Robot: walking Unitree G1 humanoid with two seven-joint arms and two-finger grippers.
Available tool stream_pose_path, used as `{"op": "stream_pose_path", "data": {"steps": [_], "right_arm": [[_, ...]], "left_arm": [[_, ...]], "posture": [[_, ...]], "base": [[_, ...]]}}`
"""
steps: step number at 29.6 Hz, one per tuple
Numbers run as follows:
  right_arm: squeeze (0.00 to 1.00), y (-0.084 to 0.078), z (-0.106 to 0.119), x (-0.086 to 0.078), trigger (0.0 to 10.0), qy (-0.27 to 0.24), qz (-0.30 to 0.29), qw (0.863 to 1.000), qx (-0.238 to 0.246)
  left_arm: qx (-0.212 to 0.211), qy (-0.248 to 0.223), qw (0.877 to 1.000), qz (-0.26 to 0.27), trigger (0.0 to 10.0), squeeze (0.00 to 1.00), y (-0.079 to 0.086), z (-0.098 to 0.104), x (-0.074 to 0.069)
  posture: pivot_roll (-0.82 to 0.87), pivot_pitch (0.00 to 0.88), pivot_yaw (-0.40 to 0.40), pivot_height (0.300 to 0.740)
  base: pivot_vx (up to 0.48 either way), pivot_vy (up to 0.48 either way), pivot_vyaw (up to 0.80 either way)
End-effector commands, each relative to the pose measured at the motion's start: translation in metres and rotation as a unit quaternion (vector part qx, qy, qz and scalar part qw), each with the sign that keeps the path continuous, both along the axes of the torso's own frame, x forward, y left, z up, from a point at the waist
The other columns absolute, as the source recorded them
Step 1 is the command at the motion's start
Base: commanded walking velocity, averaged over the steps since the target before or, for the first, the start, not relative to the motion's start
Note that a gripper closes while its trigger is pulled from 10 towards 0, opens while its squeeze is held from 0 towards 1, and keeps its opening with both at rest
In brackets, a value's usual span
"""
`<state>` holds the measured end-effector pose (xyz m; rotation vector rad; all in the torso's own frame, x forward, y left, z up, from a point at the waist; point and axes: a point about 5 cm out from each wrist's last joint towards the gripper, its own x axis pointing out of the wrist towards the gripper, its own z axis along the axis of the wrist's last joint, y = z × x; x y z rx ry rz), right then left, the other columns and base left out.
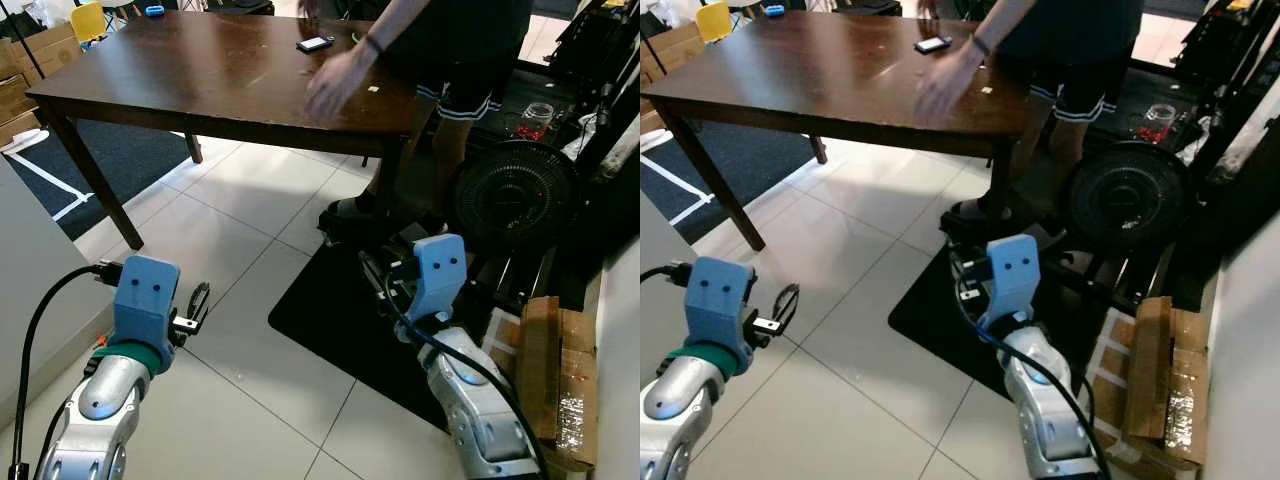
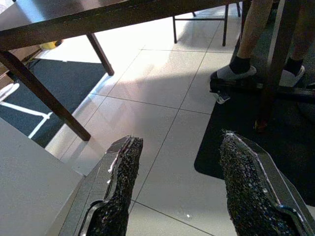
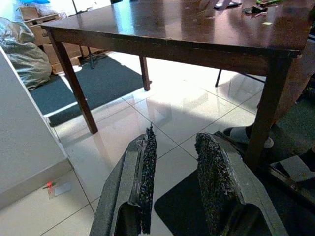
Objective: Hang keys on a hook
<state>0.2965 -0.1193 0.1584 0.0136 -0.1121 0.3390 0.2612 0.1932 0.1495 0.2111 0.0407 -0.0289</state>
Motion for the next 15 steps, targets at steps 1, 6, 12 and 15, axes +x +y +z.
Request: {"op": "stream_pose_path", "data": {"steps": [1,6,12,15], "right_arm": [[0.00,0.0010,-0.0024,-0.0007,10.0,0.007,0.002,1.000,0.004],[0.00,0.0007,-0.0025,-0.0006,10.0,0.007,0.002,1.000,0.004],[0.00,0.0006,-0.0025,-0.0004,10.0,0.007,0.002,1.000,0.003],[0.00,0.0006,-0.0026,-0.0003,10.0,0.007,0.002,1.000,0.003]], "left_arm": [[0.004,0.009,1.000,0.006,10.0,0.00,0.0037,-0.0027,-0.0013],[0.004,0.009,1.000,0.006,10.0,0.00,0.0035,-0.0027,-0.0012],[0.003,0.008,1.000,0.007,10.0,0.00,0.0033,-0.0028,-0.0012],[0.003,0.008,1.000,0.007,10.0,0.00,0.0033,-0.0029,-0.0012]], "posture": [[-0.06,0.070,0.123,0.740],[-0.06,0.071,0.123,0.740],[-0.06,0.071,0.122,0.740],[-0.06,0.071,0.122,0.740]], "base": [[0.000,0.000,0.00],[0.000,0.000,0.00],[0.000,0.000,0.00],[0.000,0.000,0.00]]}}
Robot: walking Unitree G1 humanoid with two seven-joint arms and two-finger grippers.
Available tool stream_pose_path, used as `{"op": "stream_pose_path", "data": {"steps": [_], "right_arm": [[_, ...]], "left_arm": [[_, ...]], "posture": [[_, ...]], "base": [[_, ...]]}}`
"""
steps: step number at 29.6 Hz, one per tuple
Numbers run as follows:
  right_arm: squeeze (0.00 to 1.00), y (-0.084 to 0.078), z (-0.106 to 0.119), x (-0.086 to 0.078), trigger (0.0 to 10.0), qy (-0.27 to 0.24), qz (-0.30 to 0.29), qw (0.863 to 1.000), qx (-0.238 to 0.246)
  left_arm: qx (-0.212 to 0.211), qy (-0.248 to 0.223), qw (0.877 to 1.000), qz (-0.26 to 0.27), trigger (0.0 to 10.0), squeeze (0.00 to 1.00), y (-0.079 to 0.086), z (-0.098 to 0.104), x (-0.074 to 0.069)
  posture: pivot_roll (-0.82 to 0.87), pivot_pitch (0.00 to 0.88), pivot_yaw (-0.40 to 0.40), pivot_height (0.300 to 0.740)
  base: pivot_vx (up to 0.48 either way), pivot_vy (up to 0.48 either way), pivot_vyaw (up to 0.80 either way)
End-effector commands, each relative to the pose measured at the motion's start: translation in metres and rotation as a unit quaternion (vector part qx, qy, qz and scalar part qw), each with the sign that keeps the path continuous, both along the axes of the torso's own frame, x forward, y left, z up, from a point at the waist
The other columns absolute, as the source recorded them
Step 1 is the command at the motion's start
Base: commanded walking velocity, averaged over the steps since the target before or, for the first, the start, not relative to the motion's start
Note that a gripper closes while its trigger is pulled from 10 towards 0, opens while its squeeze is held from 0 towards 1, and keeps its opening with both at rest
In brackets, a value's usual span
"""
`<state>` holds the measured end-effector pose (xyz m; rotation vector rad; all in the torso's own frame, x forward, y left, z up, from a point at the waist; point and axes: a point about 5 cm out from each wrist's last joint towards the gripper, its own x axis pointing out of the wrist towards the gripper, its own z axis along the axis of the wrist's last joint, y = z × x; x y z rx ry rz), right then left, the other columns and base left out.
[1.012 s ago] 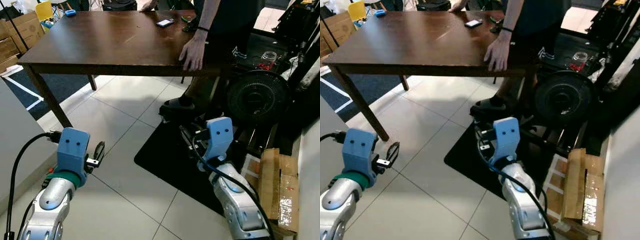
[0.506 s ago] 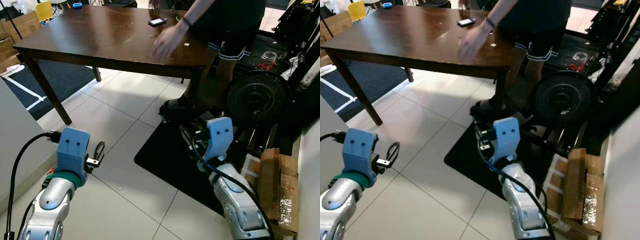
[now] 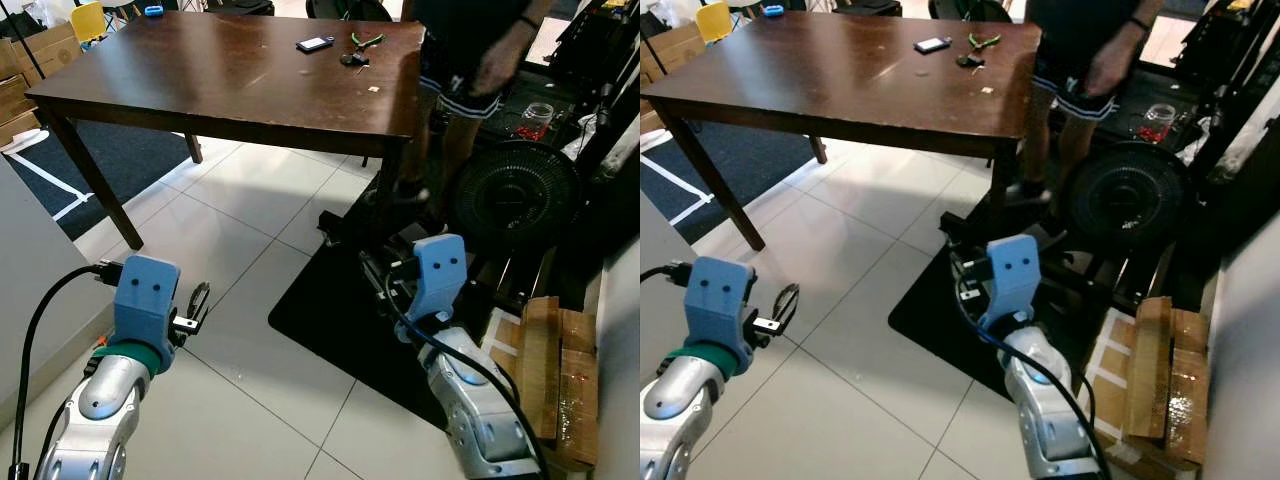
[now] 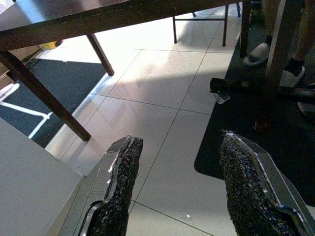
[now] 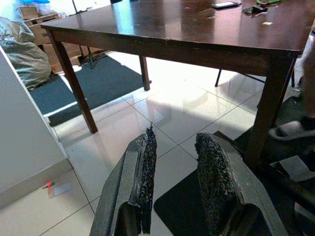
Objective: Hang keys on a hook
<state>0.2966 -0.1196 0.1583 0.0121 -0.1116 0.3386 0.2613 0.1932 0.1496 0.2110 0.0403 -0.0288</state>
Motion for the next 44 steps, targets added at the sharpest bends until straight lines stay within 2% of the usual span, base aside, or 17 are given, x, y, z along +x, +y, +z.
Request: {"op": "stream_pose_path", "data": {"steps": [1,44], "right_arm": [[0.00,0.0010,-0.0025,-0.0004,10.0,0.007,0.002,1.000,0.004],[0.00,0.0008,-0.0007,-0.0015,10.0,0.006,0.002,1.000,0.006]], "left_arm": [[0.003,0.009,1.000,0.007,10.0,0.00,0.0034,-0.0029,-0.0012],[0.003,0.008,1.000,0.007,10.0,0.00,0.0034,-0.0010,-0.0027]], "posture": [[-0.06,0.071,0.122,0.740],[-0.05,0.089,0.121,0.740]], "base": [[0.000,0.000,0.00],[0.000,0.000,0.00]]}}
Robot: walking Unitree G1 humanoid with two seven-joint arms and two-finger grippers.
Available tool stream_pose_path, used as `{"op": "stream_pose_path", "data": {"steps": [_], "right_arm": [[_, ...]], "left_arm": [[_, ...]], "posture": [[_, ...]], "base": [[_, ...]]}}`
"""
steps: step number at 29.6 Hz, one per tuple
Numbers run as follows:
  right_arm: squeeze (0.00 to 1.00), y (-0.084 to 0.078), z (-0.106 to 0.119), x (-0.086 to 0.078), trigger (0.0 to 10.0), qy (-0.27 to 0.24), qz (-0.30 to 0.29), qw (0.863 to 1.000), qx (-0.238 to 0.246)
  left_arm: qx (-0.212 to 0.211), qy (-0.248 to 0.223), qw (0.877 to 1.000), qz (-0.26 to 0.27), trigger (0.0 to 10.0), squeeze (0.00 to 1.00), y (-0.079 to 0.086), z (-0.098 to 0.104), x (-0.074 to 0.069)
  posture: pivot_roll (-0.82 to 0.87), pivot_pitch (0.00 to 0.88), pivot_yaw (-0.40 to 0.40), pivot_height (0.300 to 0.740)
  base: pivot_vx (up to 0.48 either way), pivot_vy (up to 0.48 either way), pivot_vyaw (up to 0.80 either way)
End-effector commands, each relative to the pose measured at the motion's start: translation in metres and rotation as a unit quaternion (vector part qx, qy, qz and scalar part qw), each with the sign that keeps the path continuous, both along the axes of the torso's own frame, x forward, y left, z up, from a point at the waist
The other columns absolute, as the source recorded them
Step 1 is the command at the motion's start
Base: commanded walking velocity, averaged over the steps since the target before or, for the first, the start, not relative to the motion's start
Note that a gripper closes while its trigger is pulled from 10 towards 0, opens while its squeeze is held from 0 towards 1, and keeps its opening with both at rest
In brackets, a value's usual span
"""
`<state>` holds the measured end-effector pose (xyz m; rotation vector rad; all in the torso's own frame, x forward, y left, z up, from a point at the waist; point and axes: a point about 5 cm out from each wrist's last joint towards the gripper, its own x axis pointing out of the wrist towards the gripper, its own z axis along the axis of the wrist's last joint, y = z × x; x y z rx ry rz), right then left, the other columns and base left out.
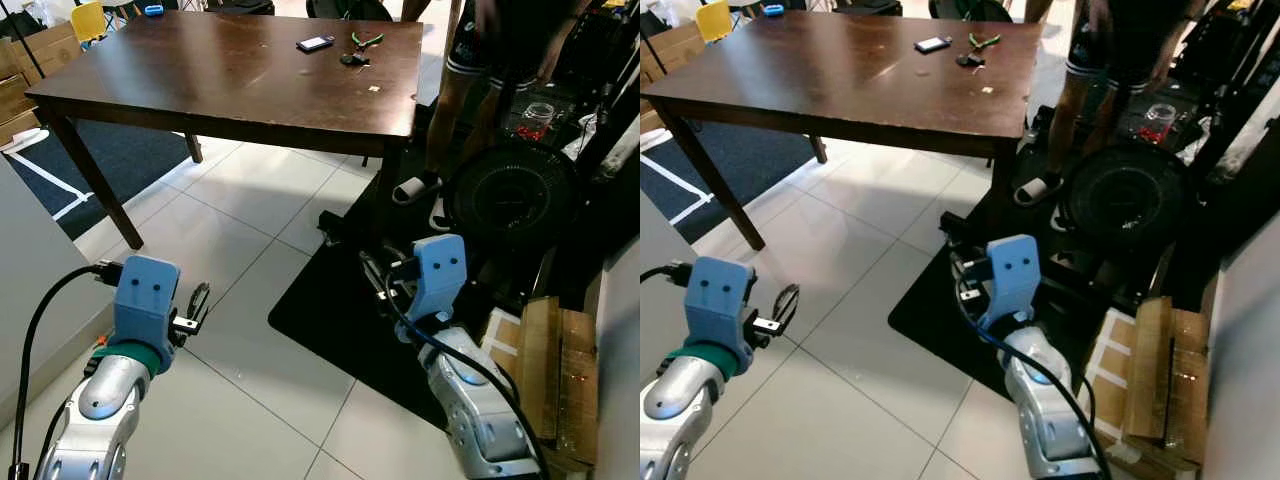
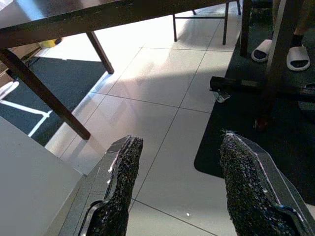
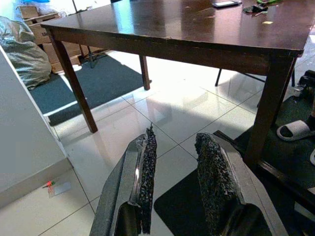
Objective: Hang keys on a hook
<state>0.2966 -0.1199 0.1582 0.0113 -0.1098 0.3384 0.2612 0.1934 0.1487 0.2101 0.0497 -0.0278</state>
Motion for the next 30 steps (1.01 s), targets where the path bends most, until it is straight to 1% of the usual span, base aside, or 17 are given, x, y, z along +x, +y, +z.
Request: {"op": "stream_pose_path", "data": {"steps": [1,30], "right_arm": [[0.00,0.0012,-0.0005,-0.0014,10.0,0.005,0.002,1.000,0.006],[0.00,0.0022,-0.0018,-0.0019,10.0,0.007,0.004,1.000,0.007]], "left_arm": [[0.004,0.004,1.000,0.006,10.0,0.00,0.0033,-0.0002,-0.0026],[0.005,0.006,1.000,0.005,10.0,0.00,0.0039,-0.0014,-0.0028]], "posture": [[-0.05,0.089,0.122,0.740],[-0.05,0.079,0.122,0.740]], "base": [[0.000,0.000,0.00],[0.000,0.000,0.00]]}}
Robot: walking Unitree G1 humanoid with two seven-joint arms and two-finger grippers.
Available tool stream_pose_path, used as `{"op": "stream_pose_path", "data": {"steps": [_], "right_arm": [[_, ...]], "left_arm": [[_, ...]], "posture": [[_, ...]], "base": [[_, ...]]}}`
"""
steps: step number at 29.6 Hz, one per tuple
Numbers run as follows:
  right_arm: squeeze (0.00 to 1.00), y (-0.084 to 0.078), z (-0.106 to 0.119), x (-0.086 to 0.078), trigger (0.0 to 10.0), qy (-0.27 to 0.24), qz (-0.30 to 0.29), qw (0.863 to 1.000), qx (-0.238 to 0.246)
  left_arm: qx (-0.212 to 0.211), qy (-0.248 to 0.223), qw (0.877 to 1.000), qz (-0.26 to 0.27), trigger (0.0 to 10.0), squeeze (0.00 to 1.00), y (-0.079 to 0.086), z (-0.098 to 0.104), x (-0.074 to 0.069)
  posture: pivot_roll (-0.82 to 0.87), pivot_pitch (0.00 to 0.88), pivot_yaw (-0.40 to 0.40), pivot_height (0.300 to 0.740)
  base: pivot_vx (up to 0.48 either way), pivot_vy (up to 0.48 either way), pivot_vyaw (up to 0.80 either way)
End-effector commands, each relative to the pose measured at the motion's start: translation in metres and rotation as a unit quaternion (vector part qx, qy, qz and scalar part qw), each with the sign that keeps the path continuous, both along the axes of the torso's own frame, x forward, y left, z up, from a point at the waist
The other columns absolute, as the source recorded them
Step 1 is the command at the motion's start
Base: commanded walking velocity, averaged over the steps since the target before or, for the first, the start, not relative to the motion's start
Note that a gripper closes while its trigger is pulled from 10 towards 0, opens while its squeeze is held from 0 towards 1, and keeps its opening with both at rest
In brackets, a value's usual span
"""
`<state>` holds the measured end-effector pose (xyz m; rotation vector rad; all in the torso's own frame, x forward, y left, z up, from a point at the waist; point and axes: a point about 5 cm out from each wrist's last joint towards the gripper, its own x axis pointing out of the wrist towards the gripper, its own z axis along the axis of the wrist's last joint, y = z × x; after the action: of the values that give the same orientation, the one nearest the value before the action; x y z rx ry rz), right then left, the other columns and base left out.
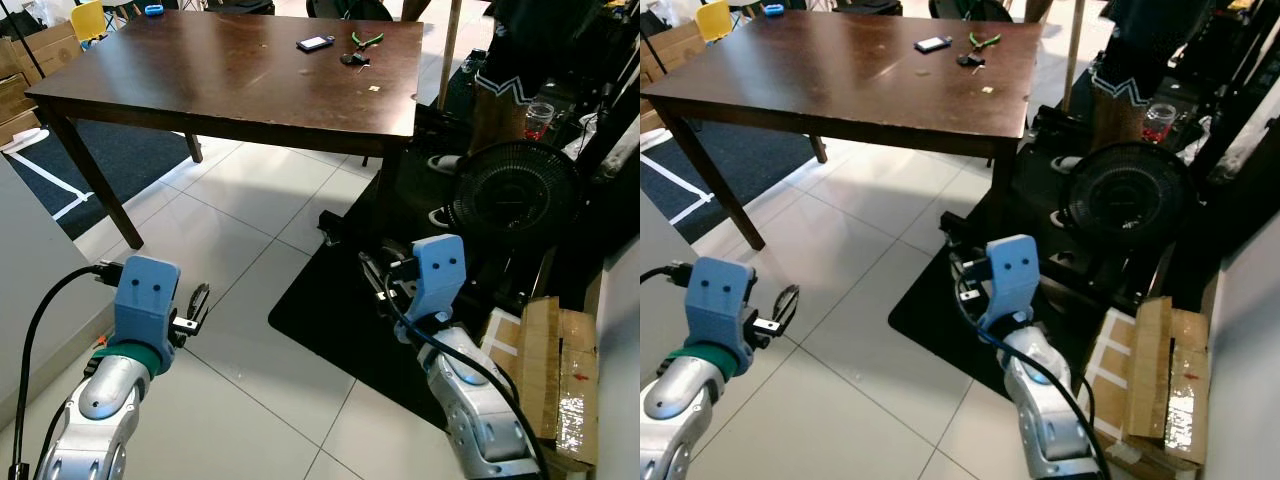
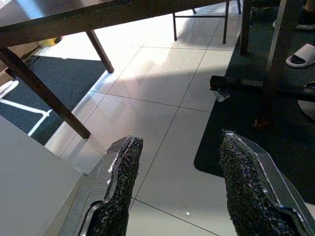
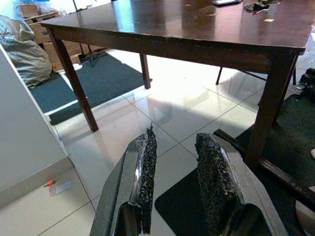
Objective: Hang keys on a hook
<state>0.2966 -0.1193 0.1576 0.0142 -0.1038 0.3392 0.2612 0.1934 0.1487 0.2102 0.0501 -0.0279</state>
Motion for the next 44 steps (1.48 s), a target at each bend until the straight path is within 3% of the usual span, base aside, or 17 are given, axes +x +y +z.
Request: {"op": "stream_pose_path", "data": {"steps": [1,44], "right_arm": [[0.00,0.0016,-0.0013,-0.0019,10.0,0.004,0.003,1.000,0.006],[0.00,0.0004,0.0001,-0.0014,10.0,0.004,0.001,1.000,0.007]], "left_arm": [[0.005,0.006,1.000,0.005,10.0,0.00,0.0039,-0.0014,-0.0028],[0.005,0.006,1.000,0.006,10.0,0.00,0.0040,-0.0004,-0.0022]], "posture": [[-0.05,0.079,0.122,0.740],[-0.06,0.092,0.122,0.740]], "base": [[0.000,0.000,0.00],[0.000,0.000,0.00]]}}
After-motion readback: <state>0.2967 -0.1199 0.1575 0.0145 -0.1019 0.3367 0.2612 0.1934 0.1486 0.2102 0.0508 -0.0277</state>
